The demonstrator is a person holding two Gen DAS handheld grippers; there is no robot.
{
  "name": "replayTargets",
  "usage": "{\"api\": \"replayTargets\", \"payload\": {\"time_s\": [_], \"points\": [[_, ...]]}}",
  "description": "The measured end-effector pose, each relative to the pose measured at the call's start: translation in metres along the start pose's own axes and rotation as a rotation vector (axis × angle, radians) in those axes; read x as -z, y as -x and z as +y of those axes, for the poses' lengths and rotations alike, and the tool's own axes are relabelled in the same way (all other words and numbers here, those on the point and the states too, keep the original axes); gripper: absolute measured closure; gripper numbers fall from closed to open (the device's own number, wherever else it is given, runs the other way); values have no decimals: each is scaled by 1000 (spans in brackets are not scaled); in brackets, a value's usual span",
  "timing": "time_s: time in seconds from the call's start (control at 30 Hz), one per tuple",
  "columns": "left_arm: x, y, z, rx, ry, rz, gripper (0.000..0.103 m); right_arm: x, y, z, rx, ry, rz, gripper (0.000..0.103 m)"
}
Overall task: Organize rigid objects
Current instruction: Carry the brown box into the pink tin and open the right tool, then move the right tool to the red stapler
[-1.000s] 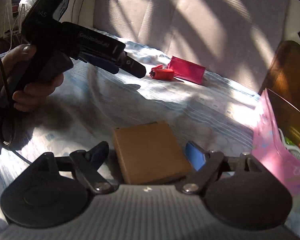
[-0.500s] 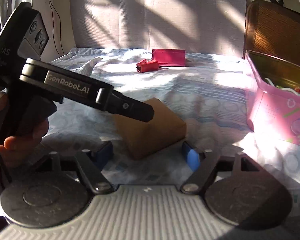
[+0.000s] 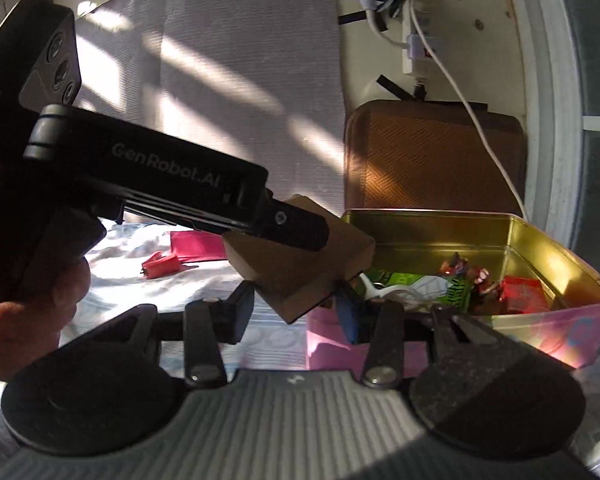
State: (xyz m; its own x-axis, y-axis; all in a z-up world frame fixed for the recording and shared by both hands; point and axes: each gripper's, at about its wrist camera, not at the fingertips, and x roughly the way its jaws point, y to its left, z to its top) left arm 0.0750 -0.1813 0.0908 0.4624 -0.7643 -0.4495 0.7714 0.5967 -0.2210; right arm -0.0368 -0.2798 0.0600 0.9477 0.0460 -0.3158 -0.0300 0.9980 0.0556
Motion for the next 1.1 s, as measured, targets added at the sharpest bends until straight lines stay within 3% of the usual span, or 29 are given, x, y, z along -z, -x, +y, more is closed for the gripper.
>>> {"api": "replayTargets", "payload": {"time_s": [0.13,0.27,0.33,0.4,0.47,0.57,0.77,1.1], "points": [[-16,-54,-15,40,-20,27,43,-2,-10,-41,88,-37,7,56],[-24,-103,-19,46,-5,86,34,-3,-32,-71,164,-53,46,56],[-21,-122,-18,0,11,130,33,1,-45,-82,267,-57,56,55],[-17,-123,-16,-35,13,123,33,4,-46,-92,292,-97,43,55],[-15,-116,-13,-36,21,107,33,7,-40,-94,275,-123,21,54],[-16,-94,-14,-103,4,79,33,12,-29,-81,289,-108,-14,54],[-12,-31,-8,-202,-7,8,29,6,-9,-60,230,-153,-45,53],[32,57,65,-451,77,-6,22,-9,-11,12,75,-113,-43,52]]}}
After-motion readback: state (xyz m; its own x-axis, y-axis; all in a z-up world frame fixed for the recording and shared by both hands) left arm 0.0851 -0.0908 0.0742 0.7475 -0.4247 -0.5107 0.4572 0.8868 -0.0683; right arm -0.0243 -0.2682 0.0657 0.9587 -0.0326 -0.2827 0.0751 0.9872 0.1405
